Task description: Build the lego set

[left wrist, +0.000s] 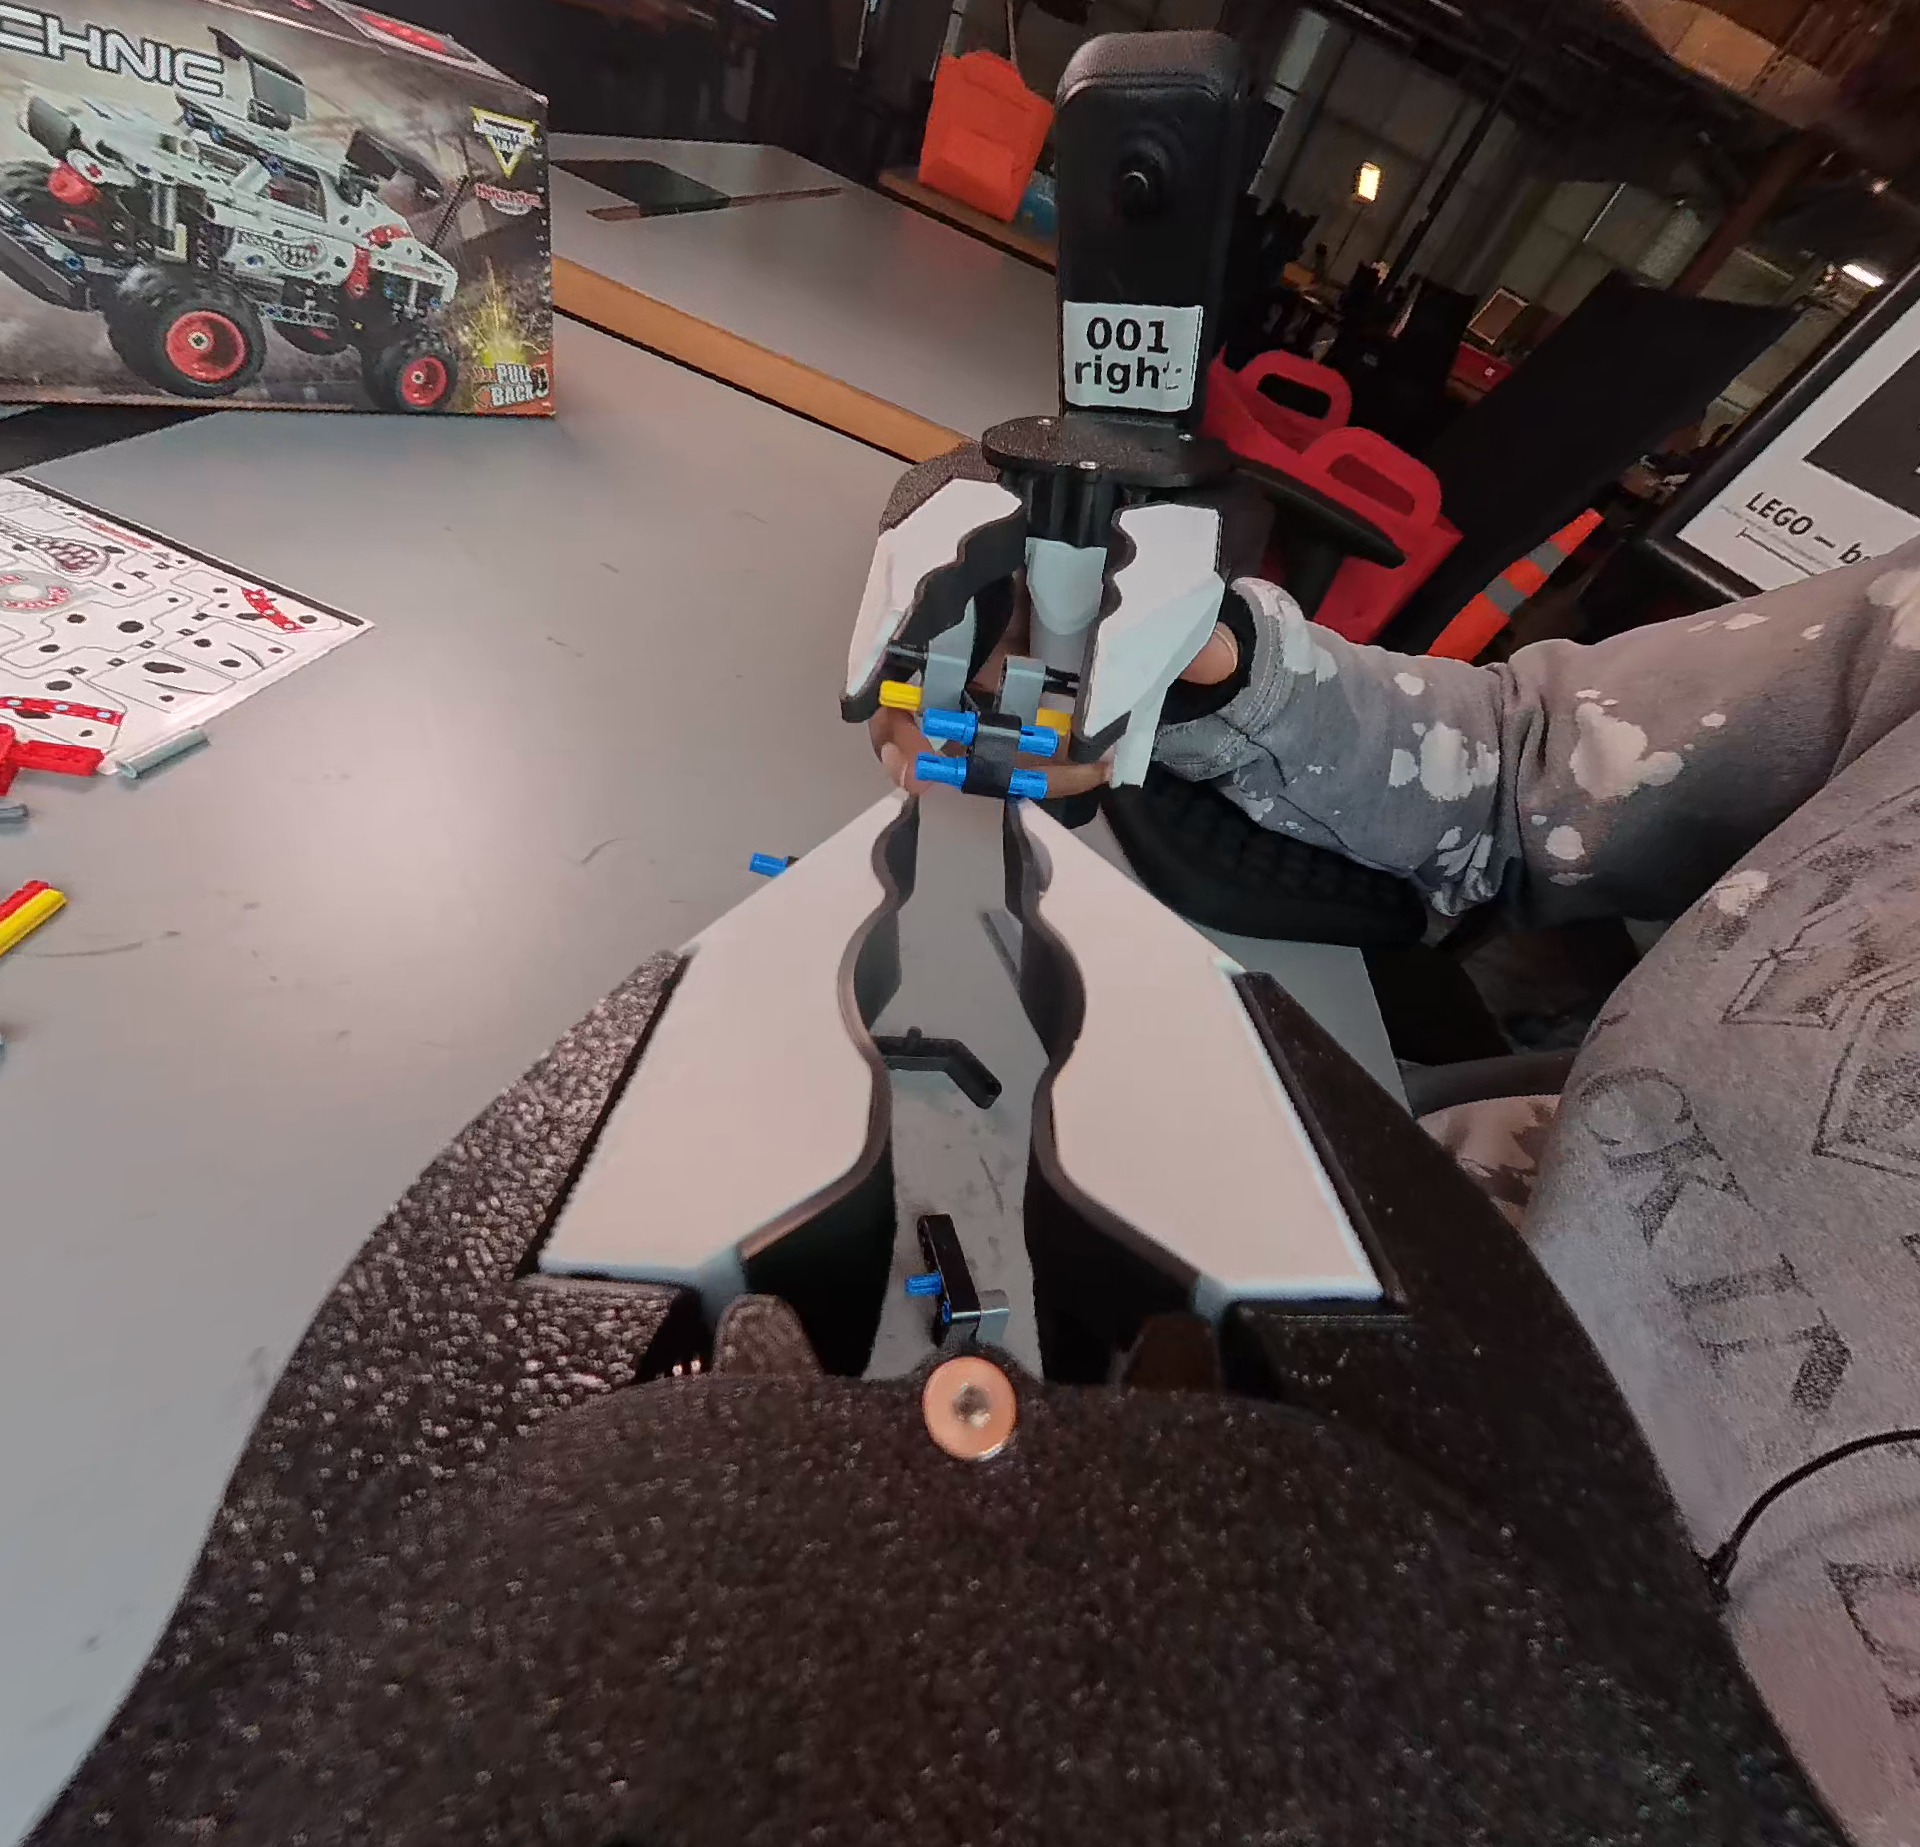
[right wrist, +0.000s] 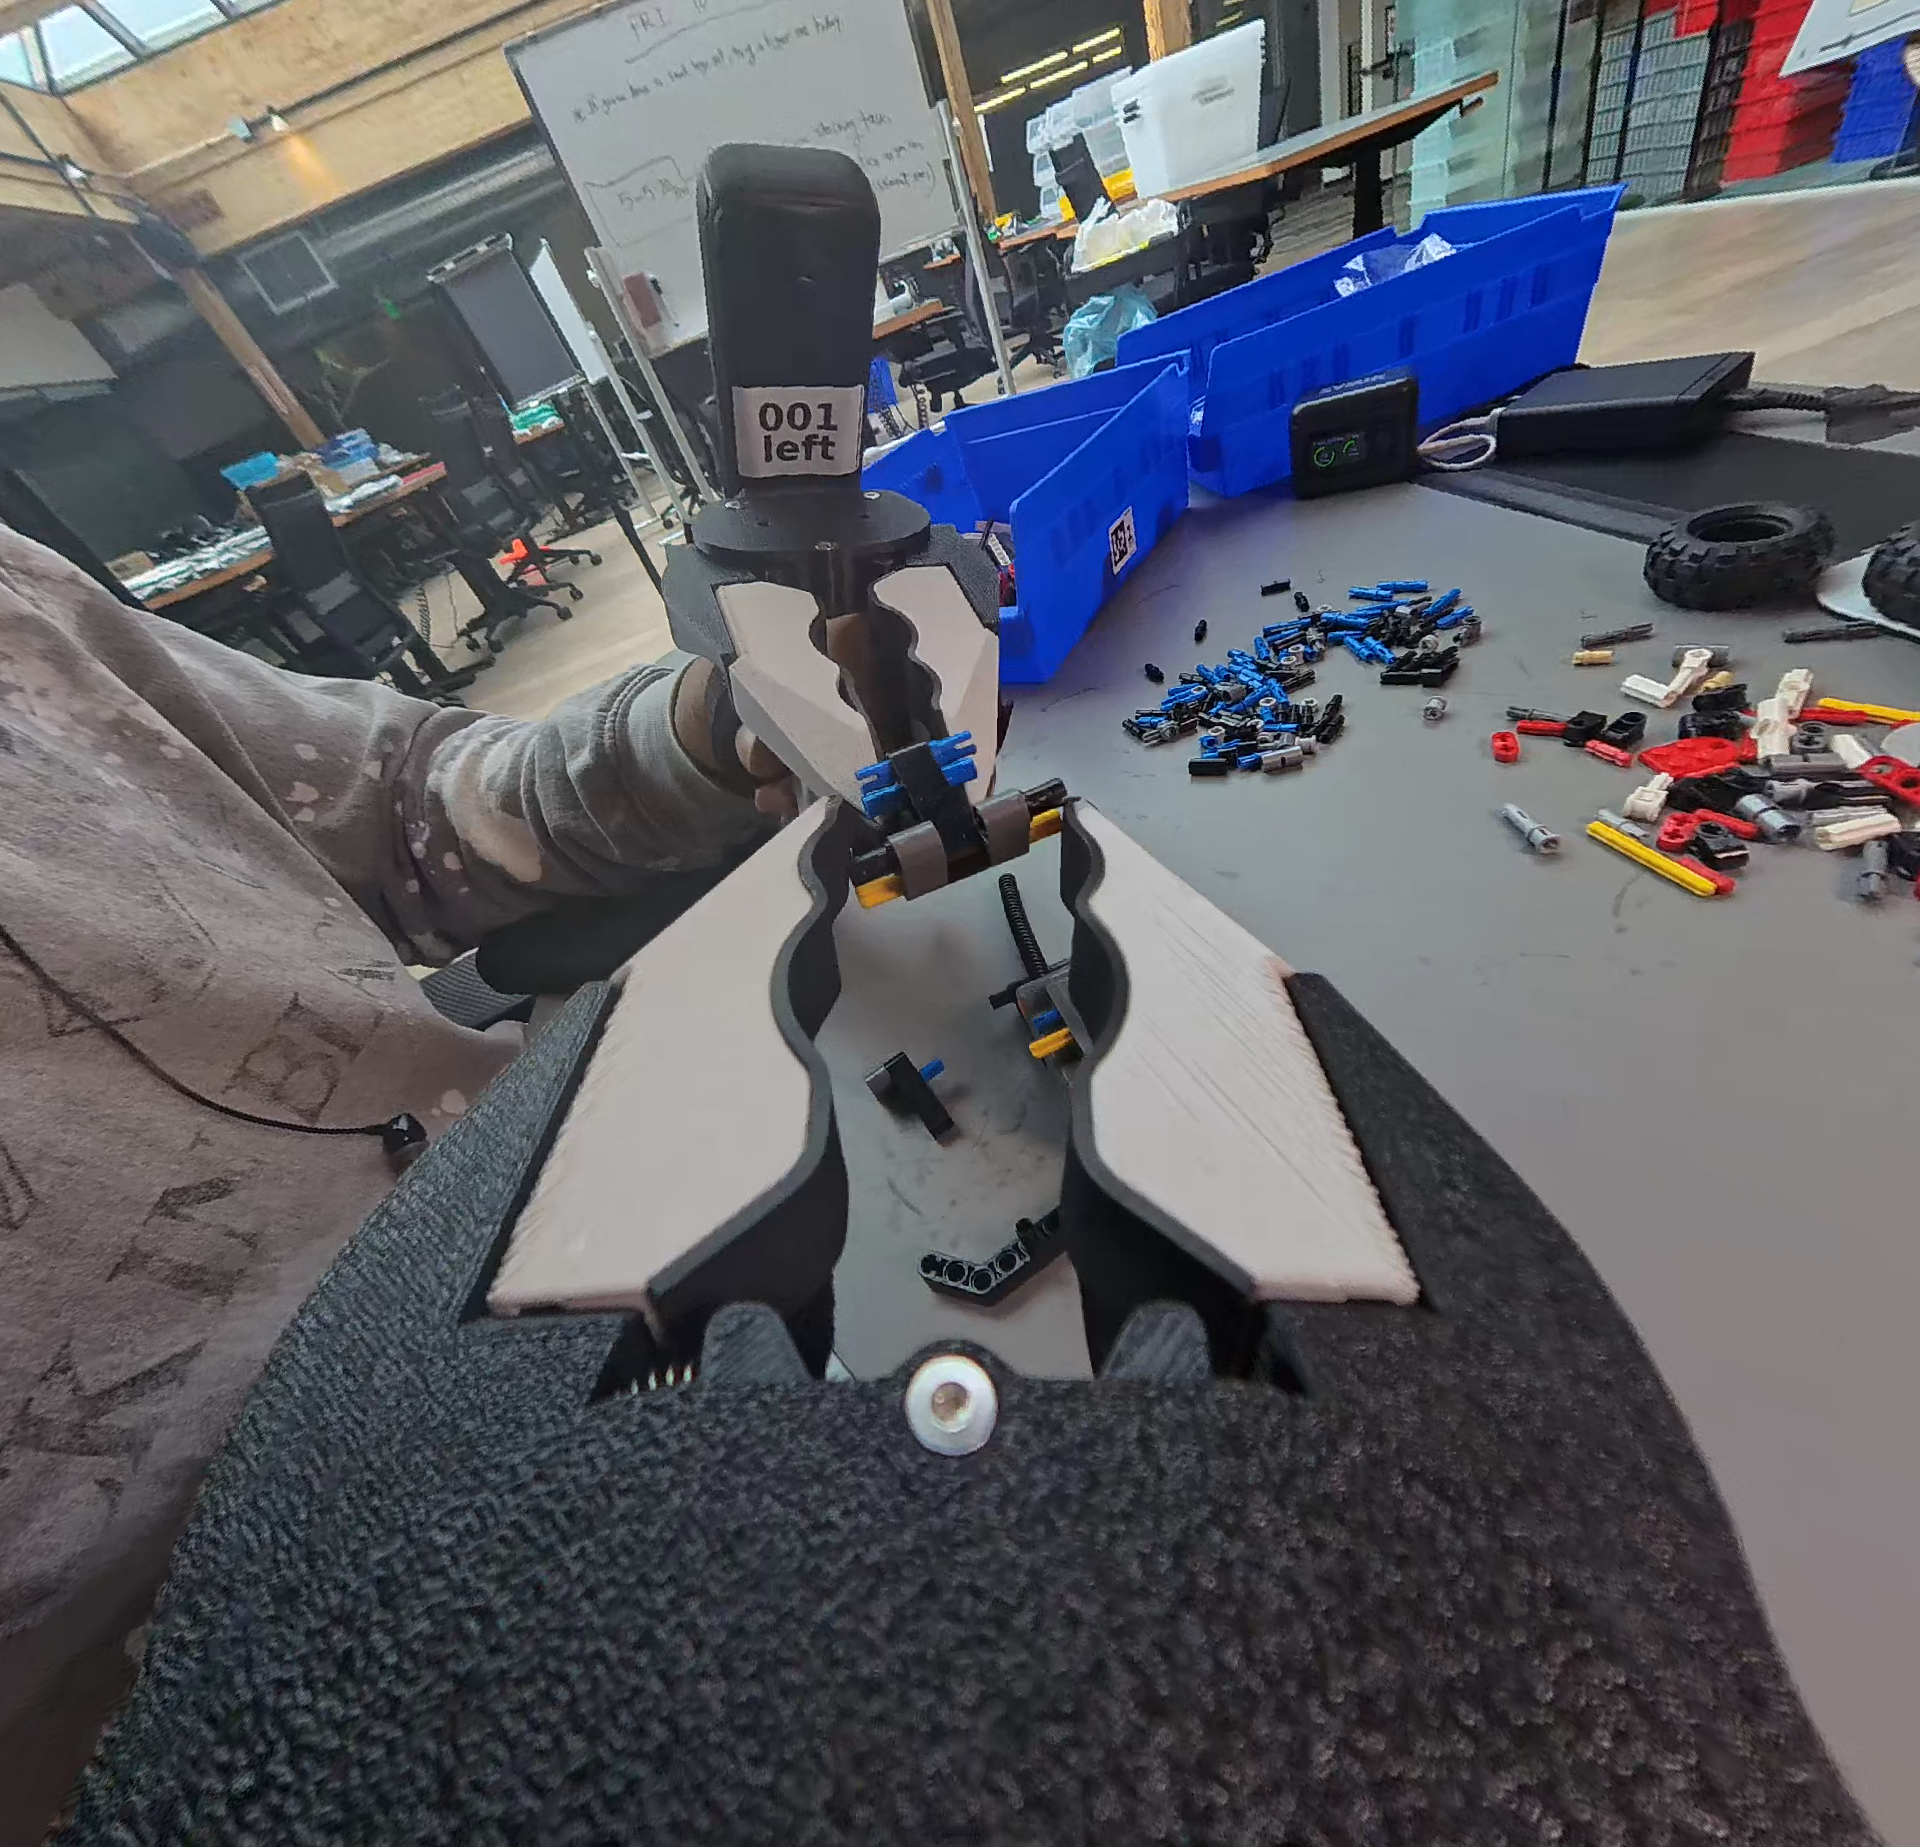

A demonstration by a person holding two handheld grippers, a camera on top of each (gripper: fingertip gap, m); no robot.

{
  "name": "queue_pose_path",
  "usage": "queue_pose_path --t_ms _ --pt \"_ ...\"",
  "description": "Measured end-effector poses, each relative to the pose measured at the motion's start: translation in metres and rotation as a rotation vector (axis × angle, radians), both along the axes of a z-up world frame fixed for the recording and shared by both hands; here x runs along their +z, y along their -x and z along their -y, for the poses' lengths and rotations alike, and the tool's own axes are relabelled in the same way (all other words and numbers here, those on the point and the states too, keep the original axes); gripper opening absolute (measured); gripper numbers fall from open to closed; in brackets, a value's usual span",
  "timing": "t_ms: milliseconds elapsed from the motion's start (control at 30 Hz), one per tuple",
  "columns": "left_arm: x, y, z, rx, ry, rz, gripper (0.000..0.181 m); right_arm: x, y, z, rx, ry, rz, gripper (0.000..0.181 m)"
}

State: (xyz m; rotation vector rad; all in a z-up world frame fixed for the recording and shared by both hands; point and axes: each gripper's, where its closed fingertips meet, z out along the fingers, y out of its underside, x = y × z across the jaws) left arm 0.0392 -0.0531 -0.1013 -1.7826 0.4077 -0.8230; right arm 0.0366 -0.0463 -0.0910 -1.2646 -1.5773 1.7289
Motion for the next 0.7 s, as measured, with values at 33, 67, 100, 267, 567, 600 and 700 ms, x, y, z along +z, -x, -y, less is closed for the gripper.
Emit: queue_pose_path --t_ms 33,67,100,267,567,600,700 --pt "0.001 0.001 -0.001 0.010 -0.012 -0.012 0.020 0.002 0.000 -0.001 0.000 0.022 -0.004 0.040" --pt "0.001 0.001 -0.001 0.016 -0.029 -0.029 0.025 0.004 0.001 -0.002 -0.005 0.045 -0.009 0.040" --pt "0.003 0.001 -0.001 0.024 -0.043 -0.043 0.029 0.005 0.001 -0.003 -0.009 0.066 -0.013 0.040" --pt "0.007 -0.003 -0.002 0.021 -0.040 -0.003 0.031 0.008 0.003 0.002 0.003 0.083 -0.039 0.040" --pt "0.004 -0.004 0.002 -0.020 0.001 0.005 0.024 0.000 0.004 0.008 0.028 0.034 -0.037 0.041" --pt "0.002 -0.004 0.002 -0.027 0.008 0.011 0.024 -0.002 0.003 0.008 0.034 0.020 -0.035 0.041" --pt "0.001 -0.003 0.003 -0.051 0.032 0.048 0.024 -0.004 0.001 0.008 0.044 -0.006 -0.041 0.041"
